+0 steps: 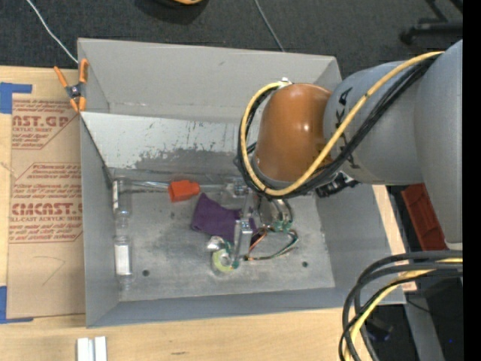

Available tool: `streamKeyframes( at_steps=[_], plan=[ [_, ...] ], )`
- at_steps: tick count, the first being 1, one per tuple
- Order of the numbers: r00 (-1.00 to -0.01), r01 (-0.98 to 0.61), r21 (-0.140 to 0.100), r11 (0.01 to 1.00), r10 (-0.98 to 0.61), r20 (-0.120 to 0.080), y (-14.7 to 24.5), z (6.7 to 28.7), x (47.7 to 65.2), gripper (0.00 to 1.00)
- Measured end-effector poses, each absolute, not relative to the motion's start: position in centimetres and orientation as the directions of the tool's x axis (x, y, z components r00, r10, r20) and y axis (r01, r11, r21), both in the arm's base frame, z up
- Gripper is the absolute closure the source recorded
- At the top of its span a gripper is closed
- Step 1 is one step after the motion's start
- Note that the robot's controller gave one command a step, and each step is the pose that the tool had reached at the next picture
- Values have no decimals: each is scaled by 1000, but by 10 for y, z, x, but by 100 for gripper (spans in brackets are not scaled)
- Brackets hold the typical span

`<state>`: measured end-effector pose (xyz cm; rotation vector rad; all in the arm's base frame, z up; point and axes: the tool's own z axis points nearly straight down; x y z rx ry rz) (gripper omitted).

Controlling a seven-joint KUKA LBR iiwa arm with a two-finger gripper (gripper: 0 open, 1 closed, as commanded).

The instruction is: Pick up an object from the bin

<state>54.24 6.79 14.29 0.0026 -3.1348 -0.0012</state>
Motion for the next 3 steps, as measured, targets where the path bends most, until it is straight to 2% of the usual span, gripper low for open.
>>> streamKeyframes(
  at_steps=[1, 2, 3],
  plan=[
    [-1000, 0, 2, 1000, 0, -1, 68, 147, 544, 0],
    [-988, 151, 3, 988, 151, 4, 61, 71, 565, 0],
    [-999, 54, 2, 999, 54, -4, 63, 129, 576, 0]
  ],
)
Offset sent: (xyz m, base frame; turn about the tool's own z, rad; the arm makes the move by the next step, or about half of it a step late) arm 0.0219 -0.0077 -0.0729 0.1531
